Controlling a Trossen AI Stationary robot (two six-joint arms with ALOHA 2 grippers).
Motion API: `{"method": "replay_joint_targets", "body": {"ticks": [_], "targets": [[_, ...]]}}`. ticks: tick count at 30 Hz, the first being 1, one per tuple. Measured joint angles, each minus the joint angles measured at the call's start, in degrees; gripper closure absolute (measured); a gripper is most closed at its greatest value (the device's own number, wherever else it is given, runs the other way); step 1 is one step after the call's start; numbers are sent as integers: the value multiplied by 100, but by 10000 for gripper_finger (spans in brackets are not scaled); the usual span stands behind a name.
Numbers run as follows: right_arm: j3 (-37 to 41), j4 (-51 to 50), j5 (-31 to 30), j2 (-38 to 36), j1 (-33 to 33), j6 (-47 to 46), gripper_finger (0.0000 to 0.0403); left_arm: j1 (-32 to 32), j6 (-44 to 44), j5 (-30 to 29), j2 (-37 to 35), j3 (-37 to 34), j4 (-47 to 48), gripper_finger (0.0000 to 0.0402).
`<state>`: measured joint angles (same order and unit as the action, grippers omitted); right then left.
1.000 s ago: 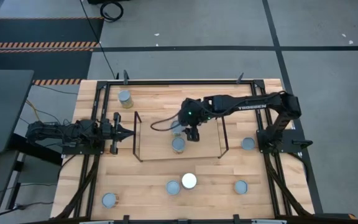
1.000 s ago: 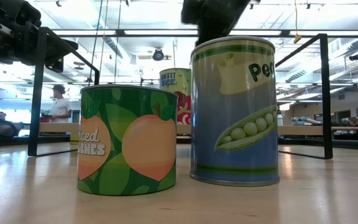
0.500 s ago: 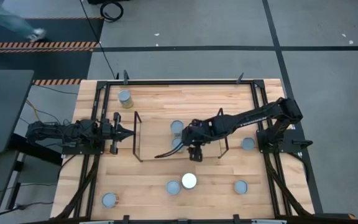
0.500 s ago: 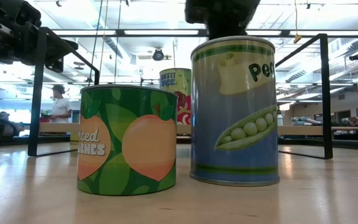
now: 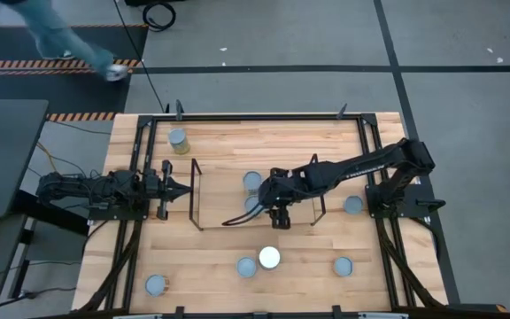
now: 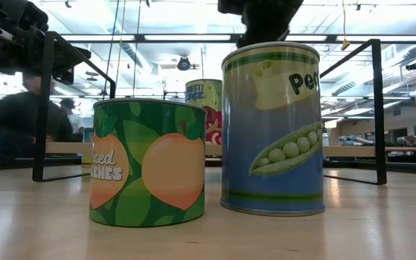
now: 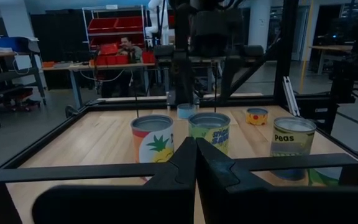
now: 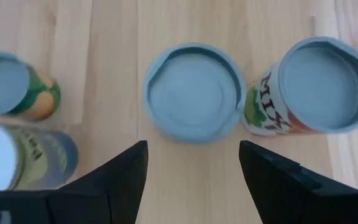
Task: Pick and place cans onto a shelf
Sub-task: Adjust the canned goods on the shelf
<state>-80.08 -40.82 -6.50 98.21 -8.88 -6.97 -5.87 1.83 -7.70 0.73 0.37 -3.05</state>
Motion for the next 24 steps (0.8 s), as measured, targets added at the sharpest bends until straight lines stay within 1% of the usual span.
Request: {"method": "replay_joint_targets", "body": {"ticks": [3, 7, 11, 15, 22, 24], "targets": [[49, -144, 2, 21, 2, -40, 143, 0, 0, 1, 0, 1, 0, 390], [358, 216, -11, 115, 11, -37, 143, 0, 0, -1, 0, 1, -2, 390], [579, 821, 28, 114, 33, -52, 143, 0, 0, -1, 0, 0, 0, 390], [589, 1224, 34, 183, 37, 17, 143, 0, 1, -1, 0, 0, 0, 390], [589, 1508, 7, 209, 50, 72, 143, 0, 0, -1, 0, -1, -2, 390], [528, 1425, 9, 189, 42, 100, 143, 0, 1, -1, 0, -1, -2, 390]]}}
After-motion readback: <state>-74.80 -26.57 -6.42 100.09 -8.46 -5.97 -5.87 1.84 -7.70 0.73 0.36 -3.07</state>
